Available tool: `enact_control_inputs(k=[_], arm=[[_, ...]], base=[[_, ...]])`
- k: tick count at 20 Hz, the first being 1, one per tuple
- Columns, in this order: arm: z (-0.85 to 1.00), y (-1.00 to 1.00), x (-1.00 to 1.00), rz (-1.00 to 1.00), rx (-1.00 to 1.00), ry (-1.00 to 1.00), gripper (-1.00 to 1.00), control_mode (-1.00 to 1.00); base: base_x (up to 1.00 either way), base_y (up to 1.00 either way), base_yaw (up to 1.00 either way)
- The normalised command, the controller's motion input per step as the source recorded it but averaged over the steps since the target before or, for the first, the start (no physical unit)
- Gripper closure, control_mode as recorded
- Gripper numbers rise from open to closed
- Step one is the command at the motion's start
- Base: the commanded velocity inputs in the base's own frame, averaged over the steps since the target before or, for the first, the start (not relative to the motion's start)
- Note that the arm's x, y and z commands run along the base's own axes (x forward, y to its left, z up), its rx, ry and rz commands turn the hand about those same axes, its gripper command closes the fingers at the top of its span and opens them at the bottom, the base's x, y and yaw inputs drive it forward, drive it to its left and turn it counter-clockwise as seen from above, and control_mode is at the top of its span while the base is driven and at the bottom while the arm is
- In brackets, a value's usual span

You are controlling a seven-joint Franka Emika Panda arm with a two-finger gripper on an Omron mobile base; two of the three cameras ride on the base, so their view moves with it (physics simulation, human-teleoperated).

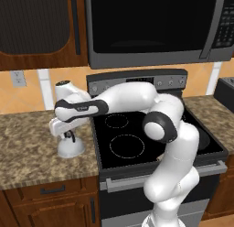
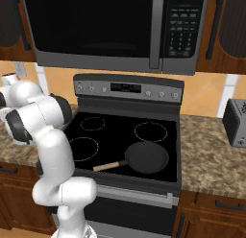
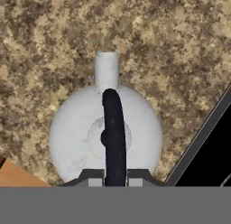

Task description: Pick the kettle from the counter and place it on a stove burner. Then turn the burner on.

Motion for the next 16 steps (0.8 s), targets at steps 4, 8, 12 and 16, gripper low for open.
enact_control_inputs(k=[4,8,12,16], arm=[[0.41,-0.47,-0.41,-0.10,0.00,0.02,1.00,-1.00],[0.15,-0.73,-0.26,-0.17,0.00,0.00,1.00,-1.00],[0.00,-0.92,-0.09,-0.22,0.00,0.00,1.00,-1.00],[0.05,-0.93,0.00,-0.23,0.00,0.00,1.00,-1.00]], base=[[0.00,0.00,0.00],[0.00,0.00,0.00],[0.00,0.00,0.00],[0.00,0.00,0.00]])
